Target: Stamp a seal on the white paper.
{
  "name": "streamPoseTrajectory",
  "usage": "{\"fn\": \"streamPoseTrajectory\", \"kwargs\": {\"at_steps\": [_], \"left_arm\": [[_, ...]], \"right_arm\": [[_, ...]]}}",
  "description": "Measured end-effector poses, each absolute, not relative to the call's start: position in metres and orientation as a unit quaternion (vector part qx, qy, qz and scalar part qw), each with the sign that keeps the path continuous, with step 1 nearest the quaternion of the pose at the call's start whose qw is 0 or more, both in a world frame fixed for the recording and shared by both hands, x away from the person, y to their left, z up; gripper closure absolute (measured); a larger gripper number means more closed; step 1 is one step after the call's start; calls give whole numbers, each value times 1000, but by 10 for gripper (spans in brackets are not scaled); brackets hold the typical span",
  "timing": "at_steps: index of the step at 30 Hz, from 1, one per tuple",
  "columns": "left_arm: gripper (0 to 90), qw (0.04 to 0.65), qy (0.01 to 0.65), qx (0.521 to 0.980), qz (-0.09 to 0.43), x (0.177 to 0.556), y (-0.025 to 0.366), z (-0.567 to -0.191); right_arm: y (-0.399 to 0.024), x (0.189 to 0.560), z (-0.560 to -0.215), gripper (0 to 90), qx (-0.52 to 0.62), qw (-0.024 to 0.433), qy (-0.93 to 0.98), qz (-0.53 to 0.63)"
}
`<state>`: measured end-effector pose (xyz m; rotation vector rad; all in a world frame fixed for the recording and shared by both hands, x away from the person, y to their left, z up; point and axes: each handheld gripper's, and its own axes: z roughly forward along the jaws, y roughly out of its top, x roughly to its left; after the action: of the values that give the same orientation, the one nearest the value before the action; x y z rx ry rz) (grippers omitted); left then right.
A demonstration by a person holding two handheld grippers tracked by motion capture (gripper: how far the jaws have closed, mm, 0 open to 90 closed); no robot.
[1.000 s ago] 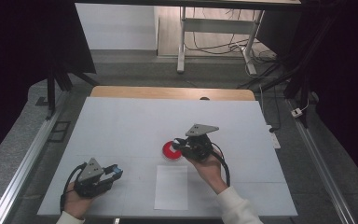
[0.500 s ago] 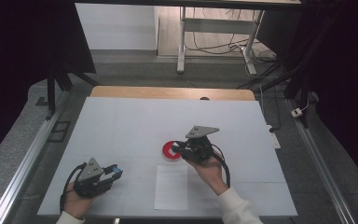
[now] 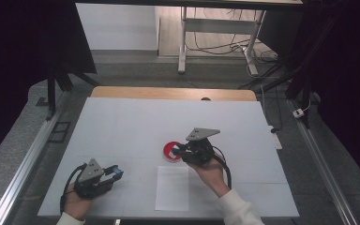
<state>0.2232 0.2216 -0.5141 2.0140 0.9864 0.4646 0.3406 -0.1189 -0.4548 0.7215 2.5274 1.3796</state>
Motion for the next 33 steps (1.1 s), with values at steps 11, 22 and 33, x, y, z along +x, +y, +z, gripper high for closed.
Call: {"fn": "streamPoseTrajectory", "kwargs": {"at_steps": [11,22,33], "left_arm": [[650,413,392,801,186,223,221,-514],[650,416,396,796,190,224,223,-512],[650,411,410,793,186,224,224,-515]], "right_arm": [[-120,331,-456,749,230,84,856,455],[-127,313,-457,750,212,74,856,466],[-142,299,-464,750,218,68,850,474]]}}
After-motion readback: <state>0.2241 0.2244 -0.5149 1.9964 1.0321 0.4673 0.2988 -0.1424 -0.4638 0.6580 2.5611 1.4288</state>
